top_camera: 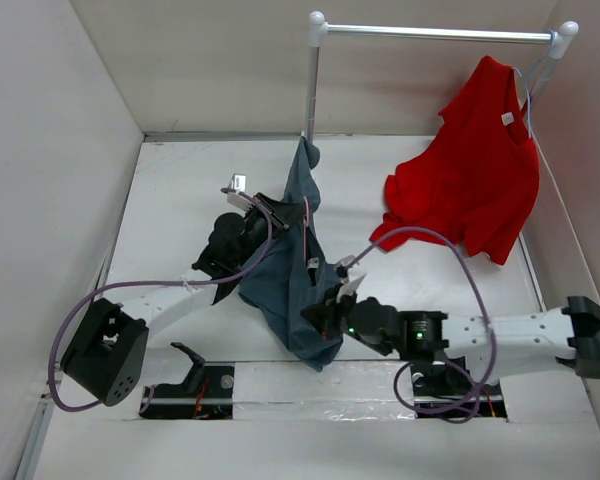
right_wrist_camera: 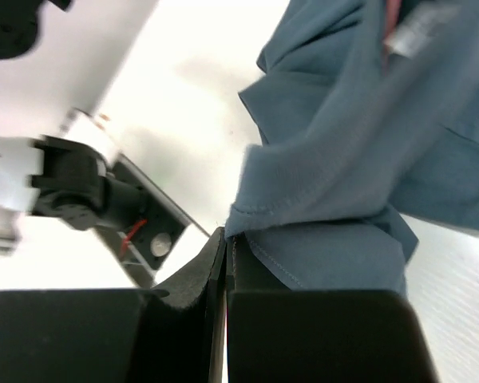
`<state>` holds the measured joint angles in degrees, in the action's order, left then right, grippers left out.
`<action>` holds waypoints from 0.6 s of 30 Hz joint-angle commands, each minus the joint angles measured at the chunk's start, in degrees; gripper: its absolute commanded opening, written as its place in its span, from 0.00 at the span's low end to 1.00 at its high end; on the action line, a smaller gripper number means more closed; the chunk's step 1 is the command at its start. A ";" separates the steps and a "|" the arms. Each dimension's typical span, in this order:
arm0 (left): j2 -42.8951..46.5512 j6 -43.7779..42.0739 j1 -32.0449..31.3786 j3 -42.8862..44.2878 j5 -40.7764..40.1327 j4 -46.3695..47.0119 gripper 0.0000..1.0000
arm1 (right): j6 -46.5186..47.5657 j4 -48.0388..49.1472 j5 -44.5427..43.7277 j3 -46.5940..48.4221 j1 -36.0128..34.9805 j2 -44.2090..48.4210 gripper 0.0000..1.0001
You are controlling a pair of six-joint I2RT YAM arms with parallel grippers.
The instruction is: Place the t-shirt on the hanger
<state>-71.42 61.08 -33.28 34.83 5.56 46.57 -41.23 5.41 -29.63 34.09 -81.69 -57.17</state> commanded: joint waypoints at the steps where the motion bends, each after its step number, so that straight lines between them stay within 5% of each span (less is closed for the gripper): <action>1: 1.63 -0.96 0.23 -2.21 4.98 2.83 0.00 | 2.74 0.30 -0.78 6.15 0.30 -8.47 0.00; 5: 1.72 -0.61 0.23 -4.94 7.79 3.18 0.00 | 3.44 -2.33 0.00 11.52 3.20 -15.16 0.04; 7: 1.81 -0.44 0.23 -5.99 9.02 3.27 0.00 | 3.79 -3.21 1.49 12.75 4.87 -17.27 0.17; 8: 1.90 -0.35 0.23 -6.44 9.46 3.35 0.00 | 3.88 -4.69 1.76 13.89 6.00 -17.71 0.34; 11: 2.07 0.00 0.23 -8.02 10.26 3.88 0.00 | 4.23 -10.47 1.77 15.39 6.63 -18.07 0.59; 18: 1.72 -0.26 0.23 -8.90 10.35 5.20 0.00 | 7.13 -16.65 3.07 15.92 7.86 -6.57 0.58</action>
<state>-71.16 61.56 -33.28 26.15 14.17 47.57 -36.77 -8.47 -27.79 47.44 -74.98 -69.52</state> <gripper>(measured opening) 0.076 0.606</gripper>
